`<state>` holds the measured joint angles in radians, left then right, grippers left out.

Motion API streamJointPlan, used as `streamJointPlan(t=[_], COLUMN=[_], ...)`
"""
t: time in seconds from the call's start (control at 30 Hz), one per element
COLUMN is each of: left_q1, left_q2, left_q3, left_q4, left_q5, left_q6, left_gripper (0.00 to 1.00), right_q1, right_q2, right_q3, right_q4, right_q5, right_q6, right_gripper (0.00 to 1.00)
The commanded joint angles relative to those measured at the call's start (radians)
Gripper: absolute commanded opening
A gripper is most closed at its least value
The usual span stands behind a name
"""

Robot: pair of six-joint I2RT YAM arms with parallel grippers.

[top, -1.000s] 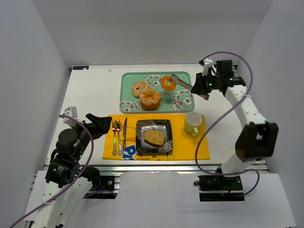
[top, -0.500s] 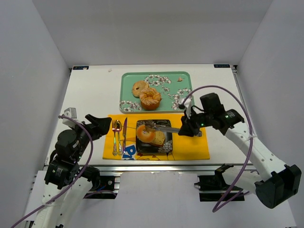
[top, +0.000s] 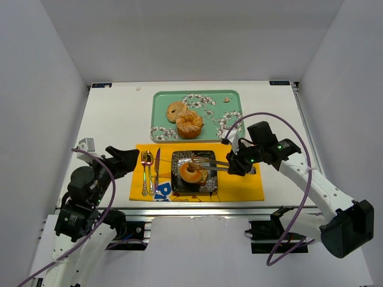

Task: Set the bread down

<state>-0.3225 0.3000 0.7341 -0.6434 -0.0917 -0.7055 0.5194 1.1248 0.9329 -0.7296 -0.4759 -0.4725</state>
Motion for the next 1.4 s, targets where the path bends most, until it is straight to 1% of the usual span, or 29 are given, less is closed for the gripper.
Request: streamJointPlan(t=[0.0, 0.23, 0.37, 0.5, 0.53, 0.63, 0.67, 0.77, 0.9, 0.97, 1.27, 1.37], left_q1=[0.003, 0.003, 0.003, 0.003, 0.003, 0.003, 0.003, 0.003, 0.003, 0.003, 0.003, 0.003], left_q2=[-0.015, -0.009, 0.002, 0.007, 0.007, 0.005, 0.005, -0.001, -0.013, -0.019, -0.009, -0.004], left_q3=[0.018, 0.024, 0.025, 0.021, 0.019, 0.016, 0.017, 0.021, 0.014, 0.008, -0.001, -0.007], left_q4=[-0.019, -0.021, -0.007, 0.002, 0.005, 0.008, 0.008, 0.002, 0.001, 0.002, 0.008, 0.019], left_q5=[-0.013, -0.014, -0.008, -0.005, -0.003, -0.002, -0.003, -0.006, -0.013, -0.014, -0.013, -0.01], left_q6=[-0.005, 0.0, 0.006, 0.008, 0.008, 0.008, 0.006, 0.006, -0.002, -0.009, 0.0, 0.001], left_gripper=[0.94, 0.94, 0.94, 0.94, 0.94, 0.94, 0.94, 0.94, 0.94, 0.94, 0.94, 0.94], right_q1=[0.007, 0.002, -0.001, 0.001, 0.002, 0.001, 0.002, 0.005, 0.011, 0.016, 0.05, 0.07], right_q2=[-0.019, -0.06, -0.043, 0.022, 0.039, 0.128, 0.153, 0.272, 0.36, 0.389, 0.434, 0.447], right_q3=[0.013, 0.078, 0.122, 0.165, 0.175, 0.202, 0.228, 0.3, 0.369, 0.376, 0.359, 0.354], right_q4=[0.039, 0.084, 0.105, 0.153, 0.207, 0.281, 0.318, 0.337, 0.318, 0.317, 0.312, 0.317], right_q5=[-0.001, -0.018, -0.027, -0.029, -0.003, 0.054, 0.071, 0.118, 0.17, 0.19, 0.244, 0.287], right_q6=[-0.028, 0.018, 0.041, 0.055, 0.066, 0.075, 0.069, -0.001, -0.064, -0.093, -0.144, -0.164], right_gripper=[0.44, 0.46, 0.43, 0.42, 0.41, 0.41, 0.41, 0.44, 0.46, 0.48, 0.48, 0.48])
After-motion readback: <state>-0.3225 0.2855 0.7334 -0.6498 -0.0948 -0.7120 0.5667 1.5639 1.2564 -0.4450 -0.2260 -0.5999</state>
